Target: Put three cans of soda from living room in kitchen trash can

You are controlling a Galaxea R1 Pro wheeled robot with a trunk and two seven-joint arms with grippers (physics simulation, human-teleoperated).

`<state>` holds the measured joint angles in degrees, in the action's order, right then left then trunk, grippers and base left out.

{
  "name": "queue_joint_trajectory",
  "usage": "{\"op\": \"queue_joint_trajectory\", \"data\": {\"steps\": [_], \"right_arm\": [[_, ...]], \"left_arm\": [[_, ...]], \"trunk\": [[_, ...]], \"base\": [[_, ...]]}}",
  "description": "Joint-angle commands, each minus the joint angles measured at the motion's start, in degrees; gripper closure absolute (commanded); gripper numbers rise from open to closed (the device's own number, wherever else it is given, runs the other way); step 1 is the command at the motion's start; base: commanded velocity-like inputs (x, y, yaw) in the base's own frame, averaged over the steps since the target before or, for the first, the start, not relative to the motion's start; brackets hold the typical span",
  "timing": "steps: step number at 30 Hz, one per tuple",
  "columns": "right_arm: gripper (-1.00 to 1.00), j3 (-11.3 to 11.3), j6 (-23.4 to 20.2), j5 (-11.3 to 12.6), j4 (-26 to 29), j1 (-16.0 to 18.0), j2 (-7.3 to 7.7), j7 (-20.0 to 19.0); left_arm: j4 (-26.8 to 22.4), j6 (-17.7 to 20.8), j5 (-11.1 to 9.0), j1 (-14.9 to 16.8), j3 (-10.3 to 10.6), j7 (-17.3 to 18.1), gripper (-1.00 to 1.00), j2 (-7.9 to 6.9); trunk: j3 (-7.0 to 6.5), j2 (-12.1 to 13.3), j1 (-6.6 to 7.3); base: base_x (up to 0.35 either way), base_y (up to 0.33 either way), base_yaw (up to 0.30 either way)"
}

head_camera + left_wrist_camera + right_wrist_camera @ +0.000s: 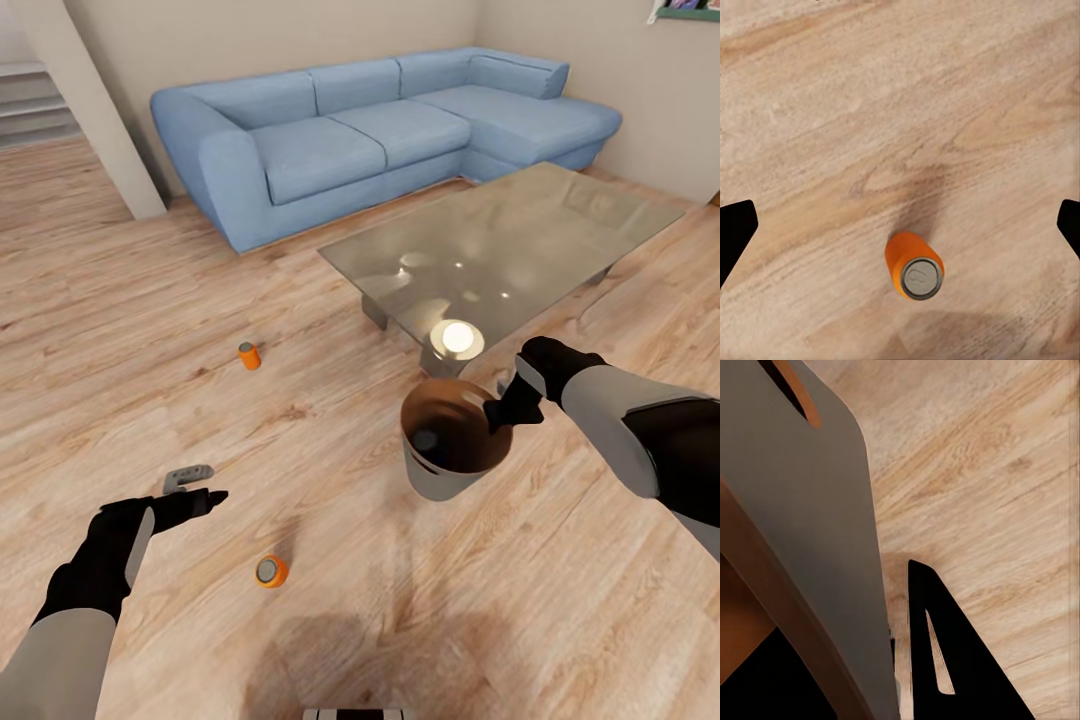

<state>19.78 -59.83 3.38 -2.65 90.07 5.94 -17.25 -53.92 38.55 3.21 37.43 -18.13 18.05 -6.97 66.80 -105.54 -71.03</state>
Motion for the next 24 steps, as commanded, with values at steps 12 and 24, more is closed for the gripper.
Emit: {"op": "queue_joint_trajectory", "data": {"steps": [12,24], "right_arm": [[1.00,0.1,-0.2,1.3,0.0,0.0,0.03,-0.1],[1.00,0.8,-0.2,1.3,-0.2,2.8,-0.33,-0.1]], "left_arm": [[0.1,1.0,0.2,0.3,-0.1,-0.3,-1.00,0.10],[0.6,1.5,0.3,0.7,-0.1,-0.5,-1.00,0.11]], "trunk": [[2.39,-4.8,-2.63],[4.87,-9.6,-5.27]], "base": [[0.001,0.000,0.000],[0.000,0.000,0.000]]}}
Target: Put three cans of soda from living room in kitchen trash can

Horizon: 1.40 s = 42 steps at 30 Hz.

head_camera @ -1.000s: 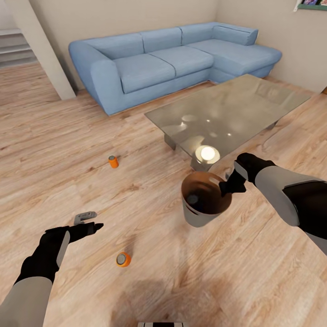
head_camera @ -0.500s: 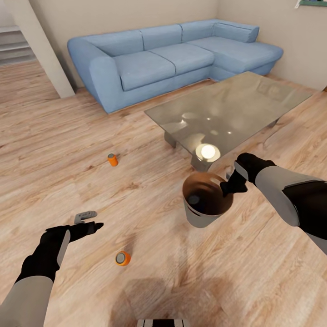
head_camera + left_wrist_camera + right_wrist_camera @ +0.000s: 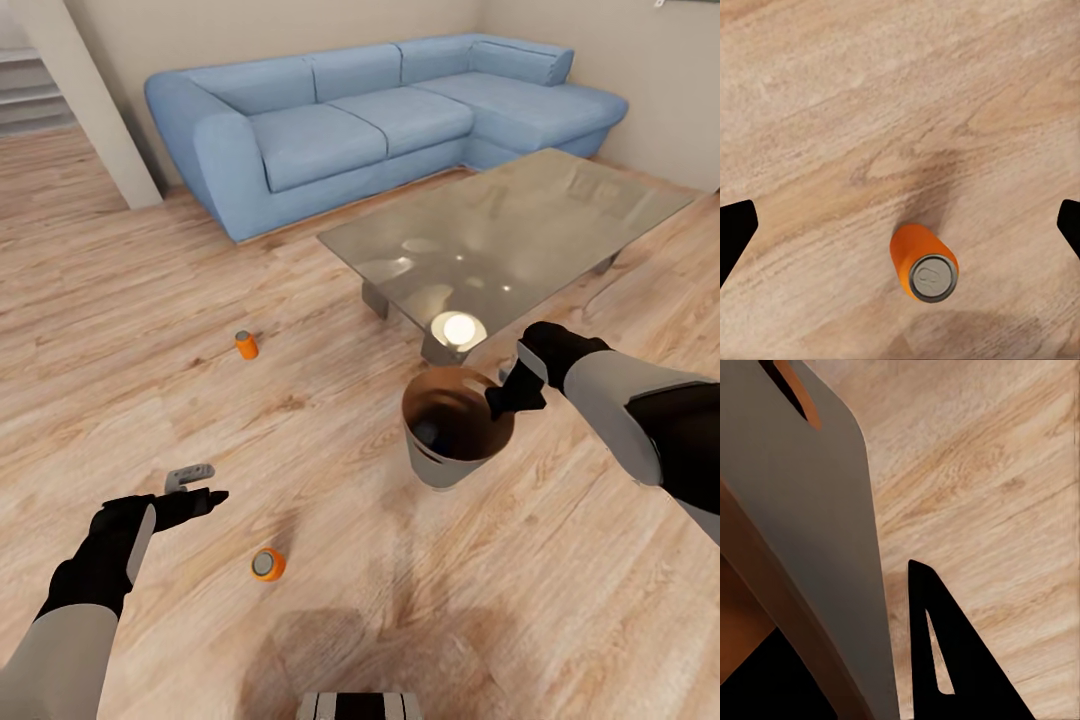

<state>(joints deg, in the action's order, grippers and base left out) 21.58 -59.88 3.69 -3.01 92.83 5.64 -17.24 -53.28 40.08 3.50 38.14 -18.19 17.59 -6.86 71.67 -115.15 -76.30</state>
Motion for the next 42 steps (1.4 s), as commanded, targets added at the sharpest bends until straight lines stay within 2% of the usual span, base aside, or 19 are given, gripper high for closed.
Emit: {"op": "queue_joint_trajectory", "data": {"steps": [1,2,3,5,9,14,24,36,37,38,42], "right_arm": [[1.00,-0.6,-0.1,1.0,0.1,0.4,-0.06,-0.2],[1.00,-0.1,-0.1,1.0,0.1,0.7,-0.10,-0.2],[1.00,1.3,-0.1,1.0,0.1,1.8,-0.14,-0.2],[1.00,2.2,-0.1,1.0,0.1,2.5,-0.04,-0.2],[1.00,3.1,-0.1,1.0,0.1,3.0,0.17,-0.2],[1.00,3.2,-0.1,1.0,0.1,3.2,0.14,-0.3],[1.00,3.2,-0.1,1.0,0.1,3.6,-0.34,-0.3],[1.00,3.5,-0.1,1.0,0.0,6.9,-0.62,-0.3],[1.00,3.8,-0.1,1.0,0.0,7.1,-0.61,-0.3],[1.00,5.1,-0.1,1.0,0.0,7.4,-0.58,-0.3],[1.00,6.0,-0.1,1.0,0.0,7.5,-0.55,-0.3]], "left_arm": [[0.0,0.0,0.0,0.0,0.0,0.0,-1.00,0.00],[0.0,0.0,0.0,0.0,0.0,0.0,-1.00,0.00],[0.0,0.0,0.0,0.0,0.0,0.0,-1.00,0.00],[0.0,0.1,0.0,0.0,0.0,0.1,-1.00,0.00],[0.0,0.1,0.0,0.0,0.0,0.1,-1.00,0.09],[0.1,0.1,0.1,0.0,0.4,0.0,-1.00,0.91],[0.2,0.1,0.1,0.0,2.1,-0.4,-1.00,1.13],[2.6,0.0,0.2,0.3,2.8,-1.0,-1.00,1.76],[2.7,0.0,0.2,0.3,2.9,-1.7,-1.00,1.85],[2.9,-0.1,0.2,0.3,2.9,-2.2,-1.00,2.19],[2.9,-0.1,0.2,0.4,3.9,-2.4,-1.00,2.99]], "trunk": [[0.22,-0.4,-0.22],[0.45,-0.8,-0.44],[0.67,-1.2,-0.66],[1.13,-2.0,-1.10],[2.00,-3.6,-1.98],[2.94,-5.6,-3.07],[4.74,-9.6,-5.27],[6.89,-14.5,-7.91],[7.07,-14.9,-8.13],[7.25,-15.3,-8.34],[7.97,-16.9,-9.22]], "base": [[0.000,0.000,0.000],[0.000,0.000,0.000],[0.000,0.000,0.000],[0.000,0.000,0.000],[0.000,0.000,0.000],[0.000,0.000,0.000],[0.000,0.000,0.000],[0.000,0.000,0.000],[0.000,0.000,0.000],[0.000,0.000,0.000],[0.000,0.000,0.000]]}}
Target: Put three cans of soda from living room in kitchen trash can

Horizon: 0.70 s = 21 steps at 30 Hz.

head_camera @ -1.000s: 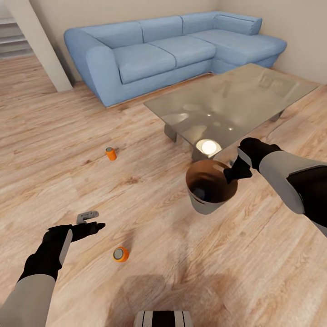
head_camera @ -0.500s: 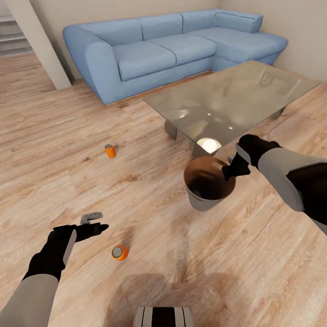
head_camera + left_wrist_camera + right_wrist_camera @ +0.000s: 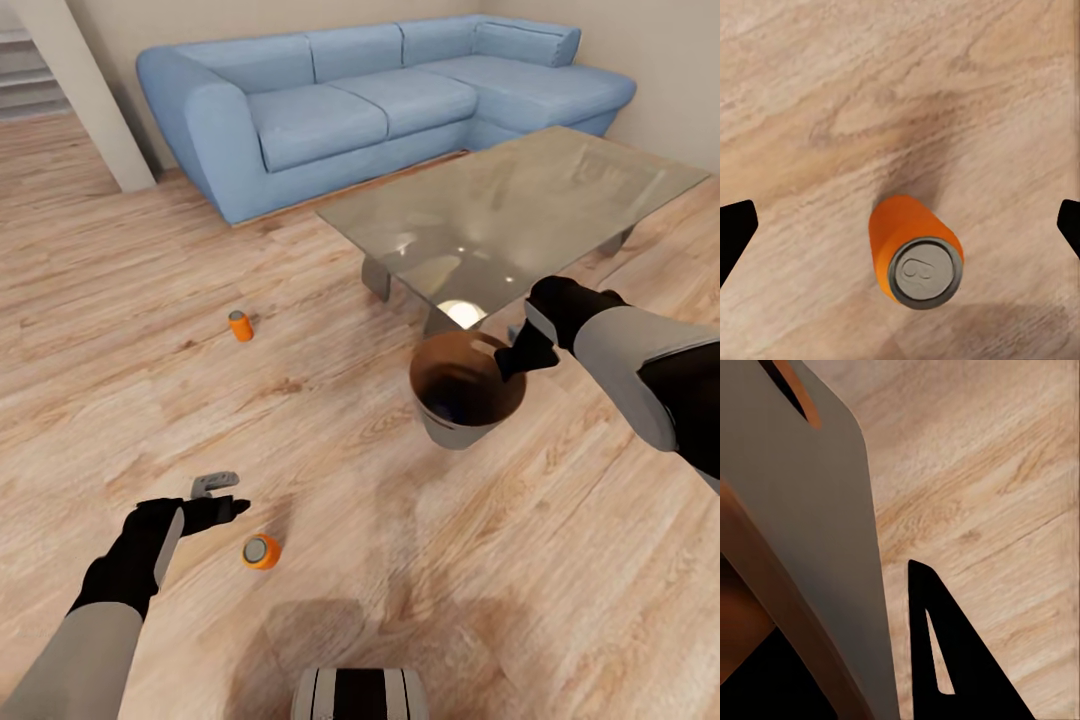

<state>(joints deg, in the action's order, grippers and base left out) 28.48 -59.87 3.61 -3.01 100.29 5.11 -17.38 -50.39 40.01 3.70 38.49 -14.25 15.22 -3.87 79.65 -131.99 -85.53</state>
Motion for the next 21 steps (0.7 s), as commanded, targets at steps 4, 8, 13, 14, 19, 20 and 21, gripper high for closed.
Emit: {"op": "queue_joint_trajectory", "data": {"steps": [4,8,13,14,19,20,21], "right_arm": [[1.00,-0.5,-0.1,1.0,0.0,0.1,0.02,-0.1],[1.00,-0.5,-0.1,1.0,0.0,0.1,0.24,-0.1],[1.00,-0.4,-0.1,1.0,0.0,0.0,0.17,-0.1],[1.00,-0.4,-0.1,1.0,0.0,0.0,0.11,-0.1],[1.00,-0.4,-0.1,1.0,0.0,0.0,0.07,-0.1],[1.00,-0.4,-0.1,1.0,0.0,0.0,0.12,-0.1],[1.00,-0.4,-0.1,1.0,0.0,0.0,0.15,-0.1]], "left_arm": [[0.0,0.0,0.0,0.0,1.7,-0.1,-1.00,0.37],[0.0,0.0,-0.2,-0.1,2.1,0.0,-1.00,0.46],[-0.1,0.1,-0.2,-0.1,2.2,0.1,-1.00,0.50],[-0.1,0.1,-0.2,0.0,2.3,0.1,-1.00,0.51],[-0.1,0.1,-0.2,0.0,2.3,0.1,-1.00,0.62],[-0.2,0.1,-0.2,0.0,2.3,0.1,-1.00,0.68],[-0.2,0.2,-0.2,-0.1,2.3,0.1,-1.00,0.71]], "trunk": [[0.18,-0.4,-0.21],[0.18,-0.4,-0.21],[0.18,-0.4,-0.21],[0.18,-0.4,-0.21],[0.18,-0.4,-0.21],[0.18,-0.4,-0.21],[0.18,-0.4,-0.21]], "base": [[0.000,0.000,0.000],[0.000,0.000,0.000],[-0.042,-0.021,0.000],[-0.154,-0.108,0.000],[-0.171,-0.133,0.000],[-0.085,-0.069,0.000],[-0.068,-0.056,0.000]]}}
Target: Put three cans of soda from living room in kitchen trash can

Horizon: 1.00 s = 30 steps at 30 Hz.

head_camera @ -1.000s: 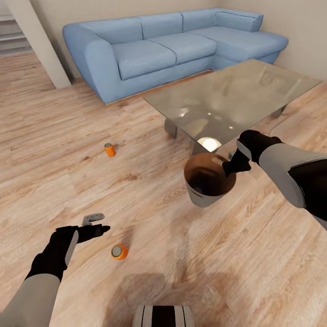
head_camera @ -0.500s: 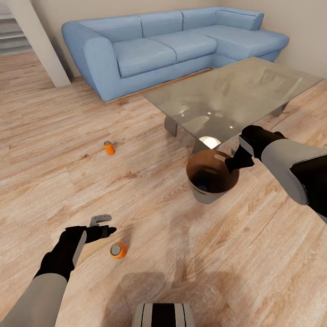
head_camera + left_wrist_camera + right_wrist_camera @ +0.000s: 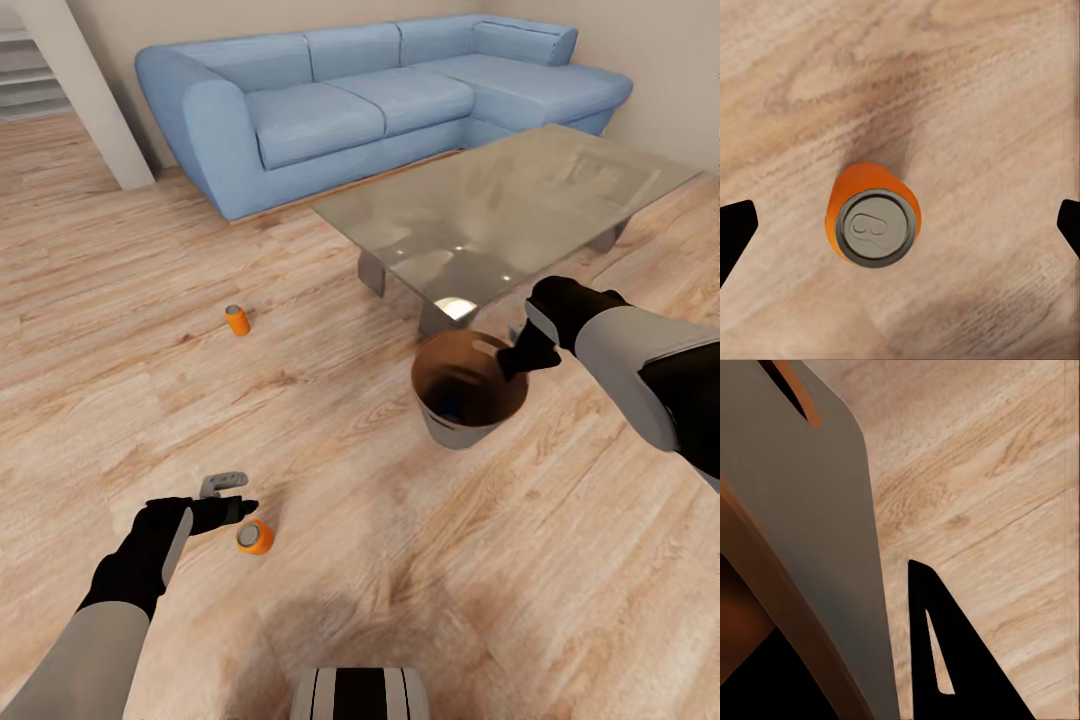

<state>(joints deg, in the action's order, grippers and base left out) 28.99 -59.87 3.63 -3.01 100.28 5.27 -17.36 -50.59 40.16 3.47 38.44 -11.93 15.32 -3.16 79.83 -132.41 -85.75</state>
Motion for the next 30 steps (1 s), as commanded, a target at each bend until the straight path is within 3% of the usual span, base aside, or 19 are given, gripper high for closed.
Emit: {"op": "queue_joint_trajectory", "data": {"steps": [1,30], "right_arm": [[1.00,-1.0,-0.1,1.0,0.0,0.0,0.05,-0.1],[1.00,-0.9,-0.1,1.0,0.0,0.0,0.17,-0.1]], "left_arm": [[-0.1,0.0,0.0,0.0,0.0,0.0,-1.00,0.03],[-0.4,0.0,-0.1,0.0,0.1,0.2,-1.00,-0.04]], "trunk": [[-0.01,0.0,0.01],[-0.01,0.0,0.01]], "base": [[-0.043,-0.036,0.000],[-0.003,-0.036,0.000]]}}
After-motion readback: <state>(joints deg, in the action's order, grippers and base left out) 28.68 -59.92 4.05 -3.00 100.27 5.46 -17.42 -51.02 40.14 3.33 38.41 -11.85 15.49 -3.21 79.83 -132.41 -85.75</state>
